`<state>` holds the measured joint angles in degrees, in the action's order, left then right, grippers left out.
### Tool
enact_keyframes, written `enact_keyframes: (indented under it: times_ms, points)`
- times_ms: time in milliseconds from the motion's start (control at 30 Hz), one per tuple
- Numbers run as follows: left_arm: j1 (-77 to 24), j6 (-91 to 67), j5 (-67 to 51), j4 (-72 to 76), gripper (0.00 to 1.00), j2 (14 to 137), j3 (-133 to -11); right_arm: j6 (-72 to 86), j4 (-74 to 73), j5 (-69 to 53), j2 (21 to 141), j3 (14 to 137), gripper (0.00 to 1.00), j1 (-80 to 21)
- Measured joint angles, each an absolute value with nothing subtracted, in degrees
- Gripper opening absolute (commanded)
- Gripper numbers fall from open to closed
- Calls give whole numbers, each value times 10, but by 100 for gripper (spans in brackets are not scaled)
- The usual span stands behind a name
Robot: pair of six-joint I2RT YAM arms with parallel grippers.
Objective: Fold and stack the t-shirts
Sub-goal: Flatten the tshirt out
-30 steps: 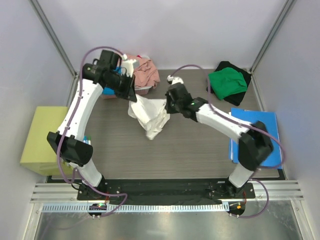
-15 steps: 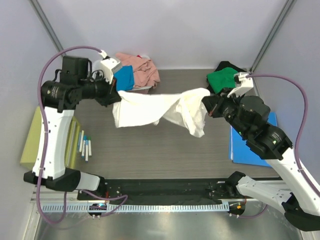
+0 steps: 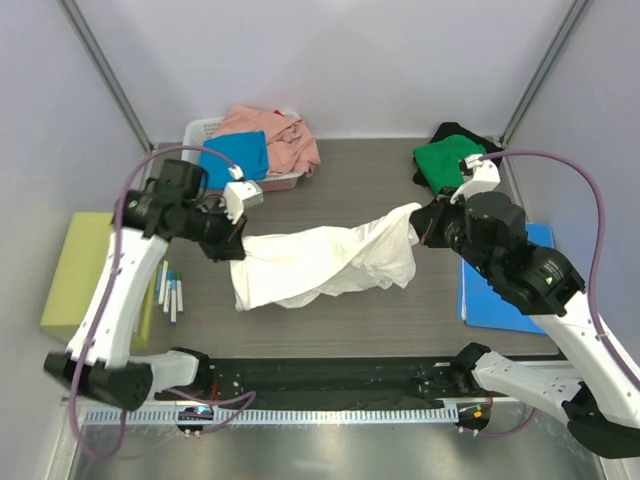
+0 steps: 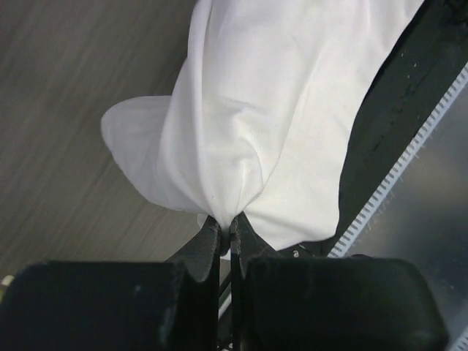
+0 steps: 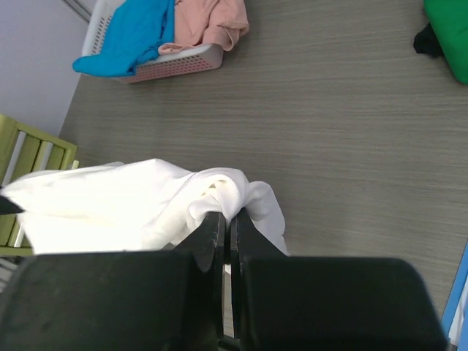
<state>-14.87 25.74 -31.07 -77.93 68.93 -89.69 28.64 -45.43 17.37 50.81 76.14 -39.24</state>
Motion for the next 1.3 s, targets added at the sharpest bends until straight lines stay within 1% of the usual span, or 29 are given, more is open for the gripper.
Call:
enact_keyframes:
  times_ms: [167, 233, 300, 433, 500, 733, 933, 1033, 1100, 1167, 1300]
  points:
    - [-149, 288, -310, -775, 0, 812, -828, 287, -456, 177, 529, 762, 1, -392]
    - [-149, 294, -309, -777, 0, 843, -839, 287, -457, 177, 527, 762, 1, -392]
    - [-149, 296, -307, -781, 0, 849, -877, 286, -458, 177, 521, 764, 1, -392]
    - [-149, 293, -304, -772, 0, 838, -1002, 286, -460, 168, 496, 771, 1, -392]
    - [-149, 291, -298, -766, 0, 817, -1038, 282, -460, 153, 476, 775, 1, -392]
    - [-184, 319, -260, -771, 2, 688, -1050, 270, -460, 79, 402, 815, 1, -392]
    - [-222, 342, -223, -776, 2, 576, -1012, 262, -450, 55, 363, 888, 1, -392]
    - [-225, 351, -226, -780, 3, 560, -986, 256, -440, 55, 360, 887, 1, -392]
    - [-225, 357, -232, -778, 4, 570, -955, 255, -435, 63, 361, 865, 1, -392]
    - [-225, 367, -243, -776, 7, 597, -916, 254, -423, 86, 366, 821, 1, -392]
    - [-225, 384, -259, -772, 13, 695, -824, 254, -394, 147, 411, 726, 1, -392]
